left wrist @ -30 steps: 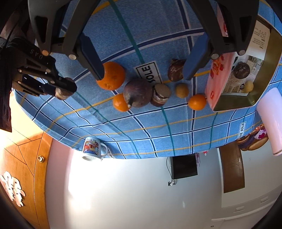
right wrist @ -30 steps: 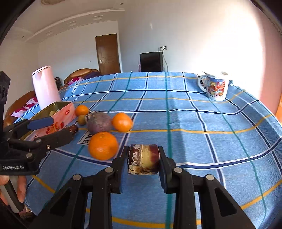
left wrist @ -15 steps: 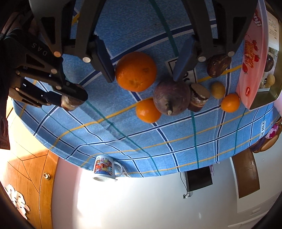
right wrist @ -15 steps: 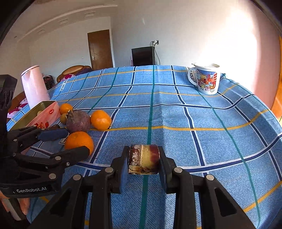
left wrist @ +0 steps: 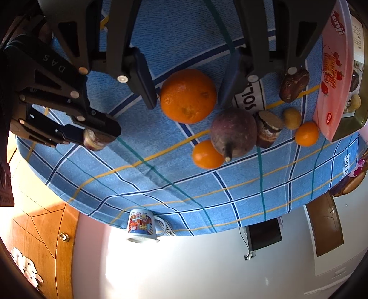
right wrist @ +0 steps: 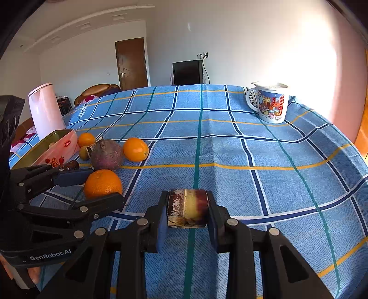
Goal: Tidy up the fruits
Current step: 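Grasp the large orange with the left tool while the right tool holds the can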
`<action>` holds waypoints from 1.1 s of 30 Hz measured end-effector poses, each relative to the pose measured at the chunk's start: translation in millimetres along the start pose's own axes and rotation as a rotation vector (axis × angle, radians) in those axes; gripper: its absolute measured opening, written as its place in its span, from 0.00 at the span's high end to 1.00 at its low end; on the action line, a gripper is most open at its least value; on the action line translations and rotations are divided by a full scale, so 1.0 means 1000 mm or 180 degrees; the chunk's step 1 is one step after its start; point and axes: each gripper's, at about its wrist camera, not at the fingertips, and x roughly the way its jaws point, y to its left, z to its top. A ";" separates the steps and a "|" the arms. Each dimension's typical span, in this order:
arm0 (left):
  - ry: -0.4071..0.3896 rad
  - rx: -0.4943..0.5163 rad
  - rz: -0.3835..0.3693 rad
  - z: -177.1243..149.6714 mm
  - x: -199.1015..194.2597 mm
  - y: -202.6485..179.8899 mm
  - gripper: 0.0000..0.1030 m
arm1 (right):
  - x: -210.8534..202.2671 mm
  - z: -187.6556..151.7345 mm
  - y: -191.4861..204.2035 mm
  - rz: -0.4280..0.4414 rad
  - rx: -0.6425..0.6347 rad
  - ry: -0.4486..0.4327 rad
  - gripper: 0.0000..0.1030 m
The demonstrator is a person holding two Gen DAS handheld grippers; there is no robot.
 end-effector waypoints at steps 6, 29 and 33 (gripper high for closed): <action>-0.0084 -0.0085 -0.0038 -0.001 -0.004 0.004 0.52 | -0.004 -0.001 -0.001 0.0025 0.0017 -0.0082 0.69; -0.0692 -0.0131 0.0121 -0.011 -0.036 0.005 0.52 | -0.023 -0.007 0.003 0.0122 -0.0081 -0.0551 0.69; -0.0805 -0.0120 0.0131 -0.013 -0.042 0.005 0.52 | -0.025 -0.008 0.003 0.0144 -0.0085 -0.0613 0.69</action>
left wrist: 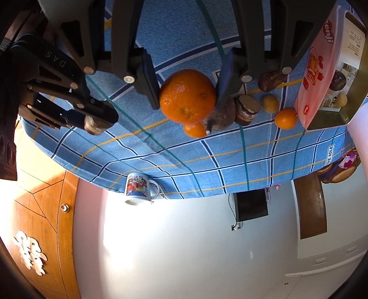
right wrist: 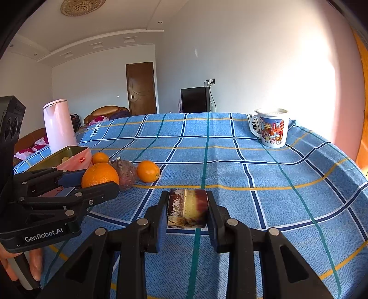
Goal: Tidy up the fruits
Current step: 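Grasp the large orange with the left tool while the right tool holds the can, then carry the orange and the can into the tin box and release both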
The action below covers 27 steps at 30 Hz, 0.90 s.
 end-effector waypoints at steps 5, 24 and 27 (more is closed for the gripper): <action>-0.0112 0.0020 0.0022 0.000 -0.006 -0.001 0.52 | -0.004 -0.001 0.001 0.0014 -0.0022 -0.0076 0.69; -0.0415 0.0060 0.0078 -0.002 -0.021 -0.004 0.52 | -0.014 -0.004 0.006 0.0009 -0.0152 -0.0326 0.69; -0.0452 0.0058 0.0086 -0.003 -0.023 -0.004 0.52 | -0.014 -0.003 0.006 0.0012 -0.0149 -0.0345 0.69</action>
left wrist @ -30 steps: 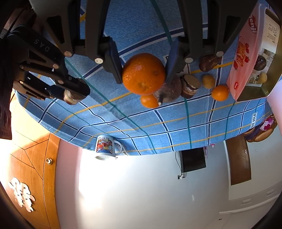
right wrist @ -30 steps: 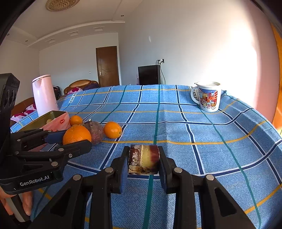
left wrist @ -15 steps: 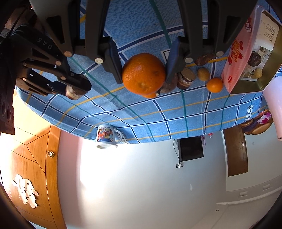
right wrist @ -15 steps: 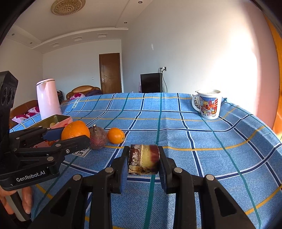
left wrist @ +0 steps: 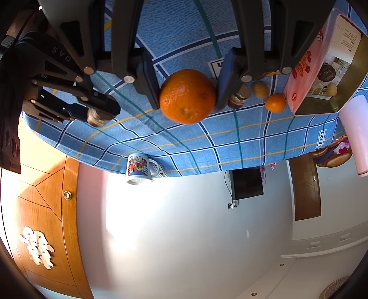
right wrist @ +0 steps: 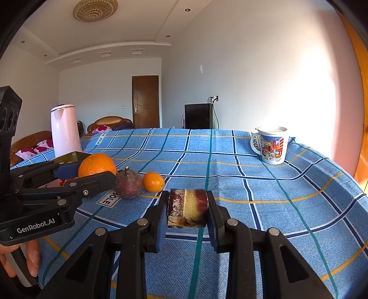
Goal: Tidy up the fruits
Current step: 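Carry the orange and the can into the tin box and release both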
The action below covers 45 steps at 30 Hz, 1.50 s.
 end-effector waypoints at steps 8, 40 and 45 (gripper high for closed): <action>-0.0101 0.0010 0.0045 -0.001 -0.006 0.000 0.52 | -0.006 -0.001 0.000 0.0029 -0.0029 -0.0146 0.69; -0.0344 0.0033 0.0325 0.003 -0.030 0.019 0.52 | -0.005 0.001 0.001 0.0077 -0.0056 -0.0141 0.69; -0.0349 -0.0020 0.0408 0.006 -0.039 0.034 0.52 | -0.001 0.008 0.000 0.0103 0.0008 -0.0038 0.69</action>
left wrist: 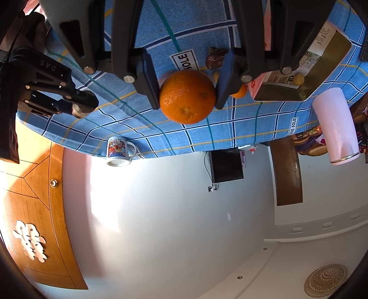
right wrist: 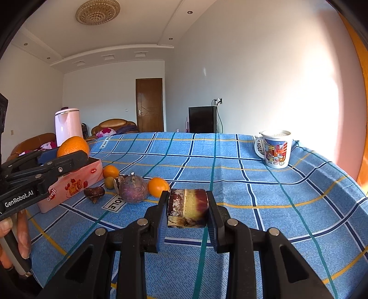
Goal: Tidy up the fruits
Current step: 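Carry the orange and the can into the tin box and release both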
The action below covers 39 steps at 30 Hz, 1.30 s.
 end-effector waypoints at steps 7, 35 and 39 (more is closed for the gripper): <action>0.0048 -0.0137 0.0307 0.006 -0.009 0.046 0.52 | -0.001 0.034 0.026 0.0234 -0.0079 -0.0029 0.69; 0.0838 -0.0659 0.0850 -0.031 0.014 0.195 0.52 | 0.120 0.064 0.216 0.1373 -0.0747 0.0708 0.69; 0.0921 -0.0680 0.0847 -0.034 0.017 0.198 0.52 | 0.131 0.056 0.230 0.1384 -0.0812 0.0846 0.69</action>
